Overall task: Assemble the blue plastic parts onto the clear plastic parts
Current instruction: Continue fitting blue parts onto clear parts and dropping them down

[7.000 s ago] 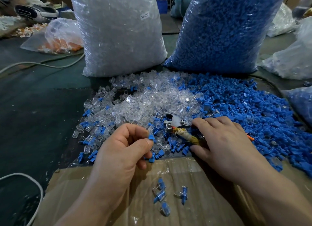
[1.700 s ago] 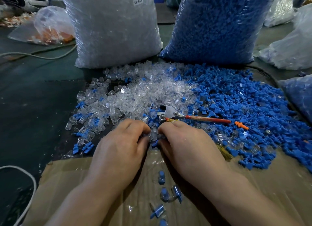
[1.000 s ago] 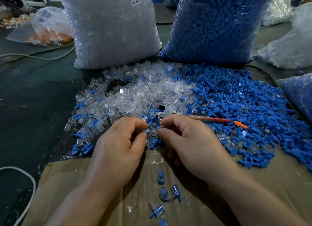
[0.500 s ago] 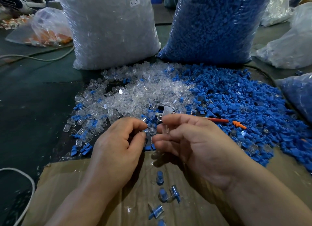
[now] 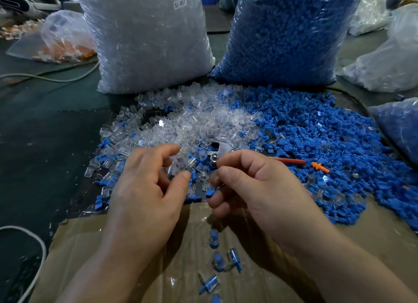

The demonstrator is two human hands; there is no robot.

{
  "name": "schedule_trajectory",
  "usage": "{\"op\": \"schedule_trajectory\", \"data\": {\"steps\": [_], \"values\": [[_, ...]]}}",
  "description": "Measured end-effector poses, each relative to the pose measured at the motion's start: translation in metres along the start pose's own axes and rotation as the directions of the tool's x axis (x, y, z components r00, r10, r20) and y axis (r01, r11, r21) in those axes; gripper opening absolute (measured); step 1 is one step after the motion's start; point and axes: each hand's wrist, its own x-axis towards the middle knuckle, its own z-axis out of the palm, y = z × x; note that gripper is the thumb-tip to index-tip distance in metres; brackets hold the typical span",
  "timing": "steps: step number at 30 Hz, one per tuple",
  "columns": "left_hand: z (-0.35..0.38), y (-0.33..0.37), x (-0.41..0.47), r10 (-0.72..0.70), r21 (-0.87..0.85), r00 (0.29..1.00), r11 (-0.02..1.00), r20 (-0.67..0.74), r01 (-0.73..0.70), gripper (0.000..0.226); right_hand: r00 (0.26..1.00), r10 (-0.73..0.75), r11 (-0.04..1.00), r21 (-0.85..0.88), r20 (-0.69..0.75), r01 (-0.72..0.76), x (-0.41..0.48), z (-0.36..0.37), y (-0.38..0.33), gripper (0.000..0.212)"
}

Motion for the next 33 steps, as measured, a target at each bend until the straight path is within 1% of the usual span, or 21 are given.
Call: {"op": "schedule_trajectory", "data": {"steps": [1, 3, 4, 6, 10, 11, 12, 13, 14, 16, 18, 20, 23, 24, 26, 27, 28, 29, 31, 32, 33], "values": [[-0.002, 0.003, -0.001, 0.017, -0.036, 1.0, 0.999, 0.007, -0.016, 0.03, 1.0, -0.018, 0.999, -0.035, 0.004, 0.018, -0.001, 0.001, 0.0, 0.017], [-0.003, 0.012, -0.004, 0.045, -0.131, 0.995, 0.991, 0.091, -0.033, 0.027, 0.998, -0.061, 0.993, -0.098, 0.001, 0.061, -0.002, 0.003, 0.0, 0.014], [-0.002, 0.016, -0.006, 0.075, -0.145, 0.989, 0.988, 0.131, -0.056, 0.027, 0.997, -0.075, 0.989, -0.128, -0.001, 0.074, -0.002, 0.004, 0.001, 0.013], [0.0, 0.019, -0.007, 0.114, -0.139, 0.978, 0.986, 0.173, -0.091, 0.024, 0.997, -0.074, 0.986, -0.151, 0.005, 0.074, -0.003, 0.004, 0.002, 0.012], [-0.001, 0.019, -0.005, 0.106, -0.151, 0.975, 0.986, 0.194, -0.077, 0.035, 0.998, -0.06, 0.986, -0.157, 0.023, 0.063, -0.004, 0.003, 0.002, 0.012], [-0.001, 0.02, -0.005, 0.102, -0.141, 0.974, 0.987, 0.203, -0.074, 0.037, 0.998, -0.063, 0.98, -0.19, 0.02, 0.066, -0.004, 0.004, 0.003, 0.012], [-0.001, 0.02, -0.006, 0.096, -0.128, 0.974, 0.989, 0.207, -0.07, 0.037, 0.997, -0.079, 0.96, -0.268, 0.017, 0.08, -0.004, 0.004, 0.004, 0.01], [0.0, 0.02, -0.007, 0.086, -0.114, 0.975, 0.991, 0.206, -0.063, 0.035, 0.994, -0.109, 0.916, -0.388, 0.017, 0.107, -0.004, 0.003, 0.005, 0.009], [0.001, 0.019, -0.007, 0.074, -0.1, 0.977, 0.993, 0.198, -0.055, 0.03, 0.989, -0.144, 0.847, -0.514, 0.025, 0.136, -0.004, 0.002, 0.006, 0.01], [0.003, 0.017, -0.007, 0.028, -0.068, 0.984, 0.998, 0.178, -0.016, 0.021, 0.977, -0.209, 0.721, -0.666, 0.052, 0.19, -0.005, 0.002, 0.006, 0.013], [0.004, 0.012, -0.007, -0.041, -0.065, 0.99, 0.997, 0.132, 0.05, 0.022, 0.96, -0.269, 0.638, -0.731, 0.082, 0.242, -0.007, 0.003, 0.004, 0.015], [0.002, 0.01, -0.005, -0.141, -0.129, 0.988, 0.98, 0.069, 0.149, 0.021, 0.943, -0.306, 0.526, -0.804, 0.127, 0.279, -0.008, 0.004, 0.002, 0.015], [-0.006, 0.005, 0.002, -0.301, -0.267, 0.954, 0.919, 0.003, 0.291, 0.023, 0.946, -0.268, 0.346, -0.897, 0.185, 0.273, -0.009, 0.005, 0.002, 0.017], [-0.01, 0.002, 0.005, -0.33, -0.312, 0.944, 0.895, 0.014, 0.318, 0.021, 0.949, -0.242, 0.307, -0.912, 0.201, 0.272, -0.009, 0.006, 0.003, 0.019], [-0.019, 0.0, 0.009, -0.359, -0.364, 0.927, 0.854, 0.106, 0.373, 0.021, 0.951, -0.196, 0.235, -0.93, 0.238, 0.281, -0.009, 0.009, 0.004, 0.024], [-0.021, -0.001, 0.01, -0.37, -0.355, 0.915, 0.843, 0.162, 0.404, 0.024, 0.952, -0.179, 0.205, -0.937, 0.248, 0.283, -0.008, 0.011, 0.004, 0.026], [-0.022, -0.003, 0.009, -0.383, -0.307, 0.903, 0.85, 0.196, 0.428, 0.023, 0.952, -0.172, 0.182, -0.942, 0.253, 0.283, -0.007, 0.013, 0.005, 0.027], [-0.02, -0.005, 0.007, -0.384, -0.201, 0.902, 0.885, 0.199, 0.421, 0.02, 0.951, -0.174, 0.164, -0.945, 0.254, 0.283, -0.005, 0.014, 0.006, 0.027], [-0.018, -0.004, 0.004, -0.324, 0.099, 0.933, 0.945, 0.159, 0.311, 0.014, 0.951, -0.177, 0.136, -0.951, 0.253, 0.279, -0.002, 0.015, 0.008, 0.028], [-0.017, 0.0, 0.002, -0.274, 0.201, 0.949, 0.949, 0.154, 0.242, 0.013, 0.951, -0.176, 0.125, -0.953, 0.253, 0.277, 0.0, 0.016, 0.009, 0.029], [-0.016, 0.005, 0.001, -0.243, 0.248, 0.957, 0.948, 0.161, 0.199, 0.013, 0.952, -0.175, 0.114, -0.955, 0.253, 0.275, 0.002, 0.016, 0.01, 0.03]]}}
